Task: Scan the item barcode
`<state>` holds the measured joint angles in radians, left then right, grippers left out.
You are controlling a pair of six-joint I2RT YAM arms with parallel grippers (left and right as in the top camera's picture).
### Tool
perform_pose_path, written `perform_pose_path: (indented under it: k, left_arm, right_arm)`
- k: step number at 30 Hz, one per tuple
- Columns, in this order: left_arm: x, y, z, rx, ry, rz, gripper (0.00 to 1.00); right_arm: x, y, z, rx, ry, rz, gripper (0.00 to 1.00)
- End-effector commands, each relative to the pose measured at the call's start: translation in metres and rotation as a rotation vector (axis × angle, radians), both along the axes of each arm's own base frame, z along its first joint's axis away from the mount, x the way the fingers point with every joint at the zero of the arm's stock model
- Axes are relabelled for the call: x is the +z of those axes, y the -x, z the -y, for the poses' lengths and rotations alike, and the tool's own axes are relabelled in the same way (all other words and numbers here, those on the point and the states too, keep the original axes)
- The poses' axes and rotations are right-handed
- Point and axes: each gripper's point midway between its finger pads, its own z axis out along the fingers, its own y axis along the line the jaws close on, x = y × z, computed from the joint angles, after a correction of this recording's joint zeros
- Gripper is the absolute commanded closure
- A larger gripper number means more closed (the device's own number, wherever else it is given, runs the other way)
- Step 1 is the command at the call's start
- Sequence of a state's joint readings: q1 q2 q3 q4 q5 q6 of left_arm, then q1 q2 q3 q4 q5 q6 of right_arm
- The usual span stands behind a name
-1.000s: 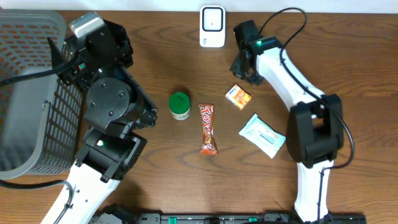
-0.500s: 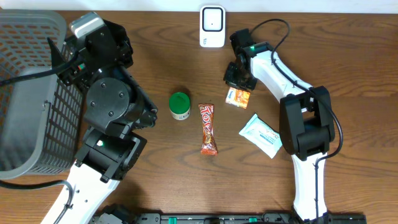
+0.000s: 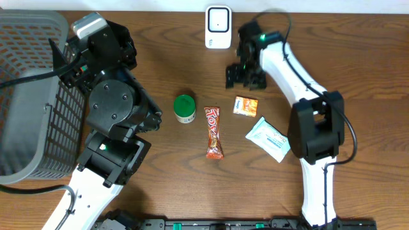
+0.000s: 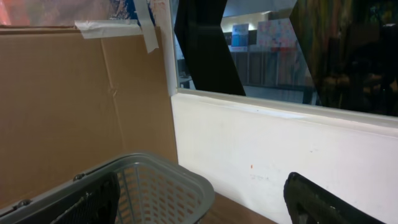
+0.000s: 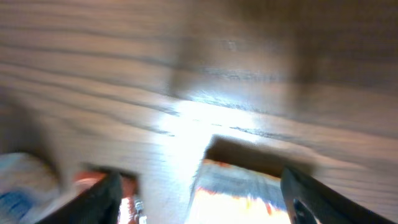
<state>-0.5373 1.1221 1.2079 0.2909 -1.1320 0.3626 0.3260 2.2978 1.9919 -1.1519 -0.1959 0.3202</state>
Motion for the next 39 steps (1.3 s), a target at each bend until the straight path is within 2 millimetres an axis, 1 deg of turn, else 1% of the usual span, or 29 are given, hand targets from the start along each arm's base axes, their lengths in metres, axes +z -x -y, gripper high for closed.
perform_pose_path:
  k: [1,2,4,5,7,9,11,13,17,21,26,28,35,39]
  left_arm:
    - [0.003,0.005,-0.005,0.009,0.017,0.018,0.16]
    - [0.003,0.005,-0.005,0.009,0.017,0.018,0.16]
    - [0.003,0.005,-0.005,0.009,0.017,0.018,0.16]
    - [0.003,0.005,-0.005,0.009,0.017,0.018,0.16]
    - [0.003,0.005,-0.005,0.009,0.017,0.019,0.16]
    - [0.003,0.005,-0.005,0.009,0.017,0.019,0.16]
    - [0.004,0.005,-0.005,0.008,0.017,0.019,0.16]
    - [0.003,0.005,-0.005,0.008,0.024,0.024,0.16]
    - [0.003,0.005,-0.005,0.007,0.029,0.028,0.15]
    - [0.004,0.005,-0.005,0.007,0.03,0.029,0.15]
    - [0.007,0.009,-0.007,0.007,0.036,0.039,0.15]
    - [0.008,0.011,-0.008,0.007,0.039,0.045,0.15]
    - [0.011,0.015,-0.01,0.007,0.044,0.053,0.15]
    - [0.011,0.015,-0.011,0.006,0.045,0.054,0.15]
  right_arm:
    - [0.049,-0.023,0.002,0.04,-0.024,0.101,0.08]
    - [0.059,-0.025,0.004,0.038,-0.015,0.116,0.02]
    - [0.073,-0.028,0.009,0.031,0.015,0.142,0.01]
    - [0.077,-0.027,0.012,0.029,0.028,0.144,0.01]
    - [0.079,-0.023,0.018,0.021,0.06,0.13,0.01]
    - [0.077,-0.016,0.025,0.015,0.095,0.101,0.01]
    - [0.069,-0.006,0.033,-0.026,0.139,0.048,0.01]
    - [0.062,0.005,0.036,-0.063,0.155,-0.006,0.01]
    - [0.046,0.021,0.035,-0.06,0.183,-0.072,0.01]
    - [0.022,0.036,0.033,-0.084,0.209,-0.137,0.01]
    - [-0.015,0.048,0.029,-0.142,0.225,-0.175,0.01]
    - [-0.025,0.052,0.027,-0.17,0.23,-0.184,0.01]
    - [-0.054,0.059,0.028,-0.244,0.233,-0.193,0.01]
    - [-0.063,0.061,0.029,-0.244,0.233,-0.189,0.01]
